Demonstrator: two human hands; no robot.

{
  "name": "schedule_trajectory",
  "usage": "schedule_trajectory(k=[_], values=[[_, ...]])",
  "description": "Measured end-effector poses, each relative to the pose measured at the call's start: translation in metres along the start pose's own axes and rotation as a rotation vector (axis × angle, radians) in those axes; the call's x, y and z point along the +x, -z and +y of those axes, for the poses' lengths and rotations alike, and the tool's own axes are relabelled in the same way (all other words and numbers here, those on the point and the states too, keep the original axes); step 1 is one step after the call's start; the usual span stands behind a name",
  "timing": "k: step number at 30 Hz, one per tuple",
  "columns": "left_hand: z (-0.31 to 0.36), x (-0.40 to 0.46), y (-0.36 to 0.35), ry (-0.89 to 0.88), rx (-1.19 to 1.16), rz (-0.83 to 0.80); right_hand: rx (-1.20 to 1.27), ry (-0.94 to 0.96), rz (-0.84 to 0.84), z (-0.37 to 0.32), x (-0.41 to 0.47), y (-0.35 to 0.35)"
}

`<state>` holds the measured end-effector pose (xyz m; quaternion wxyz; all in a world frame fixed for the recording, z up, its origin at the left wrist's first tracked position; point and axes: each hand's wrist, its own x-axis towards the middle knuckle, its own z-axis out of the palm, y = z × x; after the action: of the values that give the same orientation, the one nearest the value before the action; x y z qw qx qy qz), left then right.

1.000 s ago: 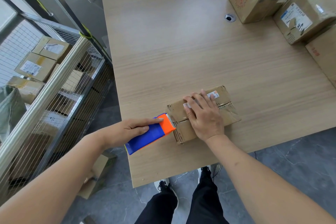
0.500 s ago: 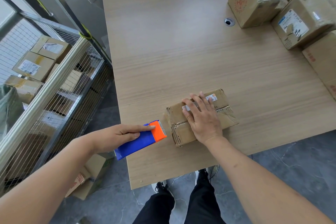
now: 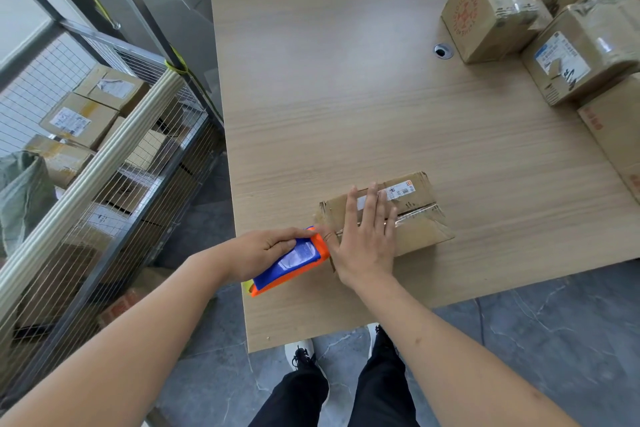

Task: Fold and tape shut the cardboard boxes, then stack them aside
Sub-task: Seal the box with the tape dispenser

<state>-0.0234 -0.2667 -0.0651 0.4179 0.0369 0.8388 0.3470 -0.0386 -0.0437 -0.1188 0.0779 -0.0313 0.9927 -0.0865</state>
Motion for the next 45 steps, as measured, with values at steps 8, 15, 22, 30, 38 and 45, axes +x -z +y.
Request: schedule_trajectory(k=[8, 15, 22, 30, 38, 45], values=[[-0.009, -0.004, 0.0, 0.053, -0.002, 0.019, -0.041, 0.082, -0.139, 0.005, -0.003, 0.007], [-0.016, -0.026, 0.013, 0.005, -0.016, 0.137, -0.096, 0.113, -0.129, -0.001, -0.005, 0.022], [-0.014, -0.043, 0.019, -0.096, -0.038, 0.235, -0.144, 0.44, -0.203, 0.021, 0.009, 0.03], [0.016, -0.064, 0.011, -0.14, -0.055, 0.31, 0.346, 0.523, -0.46, 0.045, 0.022, 0.064], [0.066, -0.081, -0.014, -0.173, -0.111, 0.372, 1.149, 0.277, -0.596, 0.035, 0.001, 0.116], [0.1, -0.088, -0.033, -0.208, -0.084, 0.371, 1.19, 0.203, -0.499, 0.058, -0.011, 0.128]])
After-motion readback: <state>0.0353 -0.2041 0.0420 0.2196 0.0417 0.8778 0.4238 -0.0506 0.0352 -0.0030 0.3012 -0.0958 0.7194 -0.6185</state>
